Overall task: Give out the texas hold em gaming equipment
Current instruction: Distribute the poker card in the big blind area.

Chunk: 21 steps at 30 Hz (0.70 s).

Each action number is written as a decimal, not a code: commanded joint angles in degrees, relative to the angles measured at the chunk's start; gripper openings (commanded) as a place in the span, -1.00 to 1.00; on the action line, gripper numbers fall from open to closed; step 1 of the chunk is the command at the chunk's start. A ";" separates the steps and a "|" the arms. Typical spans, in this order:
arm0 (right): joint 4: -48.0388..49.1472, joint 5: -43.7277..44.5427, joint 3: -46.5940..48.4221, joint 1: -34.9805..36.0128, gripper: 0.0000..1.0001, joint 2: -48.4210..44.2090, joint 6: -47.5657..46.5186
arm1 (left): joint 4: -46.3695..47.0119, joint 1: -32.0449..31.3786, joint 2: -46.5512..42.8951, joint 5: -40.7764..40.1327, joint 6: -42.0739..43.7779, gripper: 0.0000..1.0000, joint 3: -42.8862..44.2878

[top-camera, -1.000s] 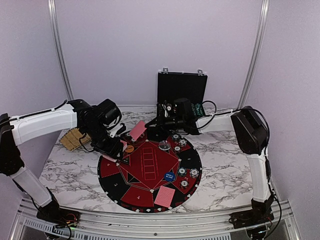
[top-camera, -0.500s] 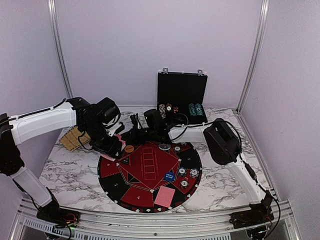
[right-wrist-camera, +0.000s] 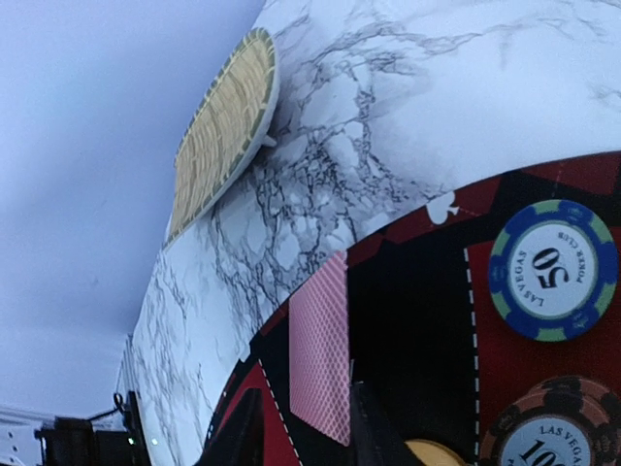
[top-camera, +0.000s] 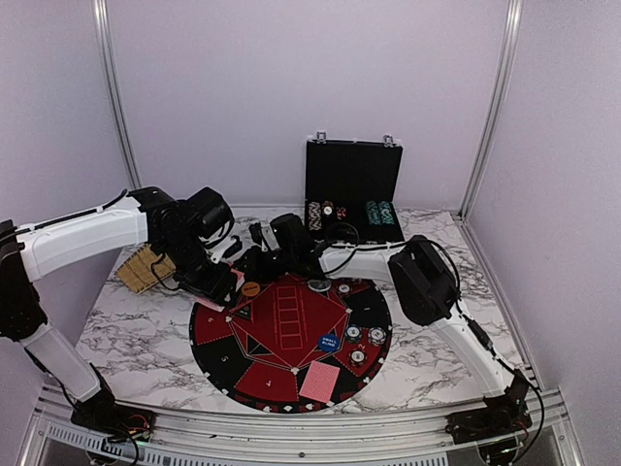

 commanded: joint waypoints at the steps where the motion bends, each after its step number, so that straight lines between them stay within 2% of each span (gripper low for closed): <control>1: -2.13 1.20 3.01 0.13 -0.29 -0.26 -2.43 | -1.61 0.25 -1.36 0.29 -0.33 -0.18 1.47; 5: -2.25 0.70 2.64 -0.05 -0.11 -2.39 -2.97 | -1.63 0.25 -1.47 0.50 -0.34 -0.17 1.39; 9: -2.05 0.26 1.06 -0.59 -0.01 -4.58 -3.08 | -1.57 0.25 -1.53 0.80 -0.30 -0.17 1.39; 21: 2.87 -2.72 -7.79 -3.55 0.06 -13.10 -1.29 | -1.54 0.25 -1.49 1.20 0.05 -0.17 0.97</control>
